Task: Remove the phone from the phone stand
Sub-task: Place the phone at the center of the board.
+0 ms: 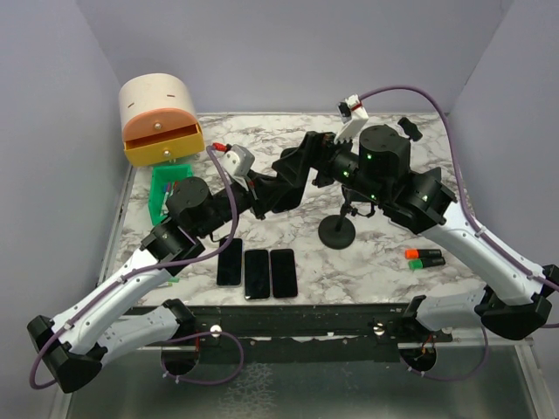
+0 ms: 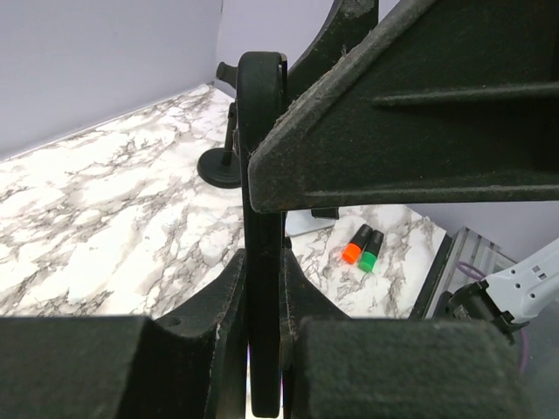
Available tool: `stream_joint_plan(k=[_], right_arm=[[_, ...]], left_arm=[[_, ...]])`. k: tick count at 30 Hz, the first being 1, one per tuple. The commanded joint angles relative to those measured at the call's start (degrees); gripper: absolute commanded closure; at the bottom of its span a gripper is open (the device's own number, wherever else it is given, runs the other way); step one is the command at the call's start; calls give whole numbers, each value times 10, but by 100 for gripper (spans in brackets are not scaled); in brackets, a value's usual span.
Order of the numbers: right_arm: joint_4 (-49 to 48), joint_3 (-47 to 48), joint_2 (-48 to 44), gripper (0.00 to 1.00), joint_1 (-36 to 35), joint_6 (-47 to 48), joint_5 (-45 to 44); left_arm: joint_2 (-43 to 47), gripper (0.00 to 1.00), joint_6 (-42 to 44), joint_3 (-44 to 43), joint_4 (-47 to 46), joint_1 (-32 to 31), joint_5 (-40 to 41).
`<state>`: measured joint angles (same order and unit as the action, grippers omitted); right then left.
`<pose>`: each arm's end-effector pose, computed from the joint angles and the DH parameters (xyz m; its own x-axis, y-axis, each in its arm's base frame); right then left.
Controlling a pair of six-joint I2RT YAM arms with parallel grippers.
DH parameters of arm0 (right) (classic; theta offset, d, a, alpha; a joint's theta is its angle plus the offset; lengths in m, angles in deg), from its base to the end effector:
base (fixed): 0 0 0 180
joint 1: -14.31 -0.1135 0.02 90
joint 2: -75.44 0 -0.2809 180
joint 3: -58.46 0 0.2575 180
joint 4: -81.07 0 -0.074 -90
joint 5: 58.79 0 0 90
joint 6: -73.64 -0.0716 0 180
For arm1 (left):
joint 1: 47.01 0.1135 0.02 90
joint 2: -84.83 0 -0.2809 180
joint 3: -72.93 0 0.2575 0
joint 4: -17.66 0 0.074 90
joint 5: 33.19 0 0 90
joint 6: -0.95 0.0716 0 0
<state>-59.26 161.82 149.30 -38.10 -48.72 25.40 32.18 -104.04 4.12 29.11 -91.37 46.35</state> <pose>0.1942 0.2404 0.4845 -0.4804 0.2489 -0.8410 -0.5569 0.6542 0.5117 0.1631 -0.1777 0.4203 -0.1546 -0.2046 -0.9666 0.8043 0.5421 -0.2434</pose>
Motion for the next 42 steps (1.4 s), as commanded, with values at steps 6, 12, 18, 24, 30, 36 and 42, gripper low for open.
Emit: stream_joint_plan(k=[6,12,18,24,30,36,42], right_arm=[[-8,20,-27,0,-6,17,55],[-46,-46,-93,0,-6,56,87],[-100,-108,-148,0,-5,86,129],[-254,-265,-285,0,-6,124,247],[-255,-310,-319,3,-6,135,239],[-354,-353,-310,11,-6,102,313],[-431,-372,-270,13,-6,41,370]], left_arm=[[34,100,-14,11,-44,-1,15],[69,100,-61,39,-95,-1,-7],[83,100,-90,43,-113,-1,-30],[113,100,-167,67,-140,-1,-64],[127,100,-234,75,-151,-1,-134],[156,100,-265,86,-186,-1,-166],[165,100,-275,78,-201,-1,-175]])
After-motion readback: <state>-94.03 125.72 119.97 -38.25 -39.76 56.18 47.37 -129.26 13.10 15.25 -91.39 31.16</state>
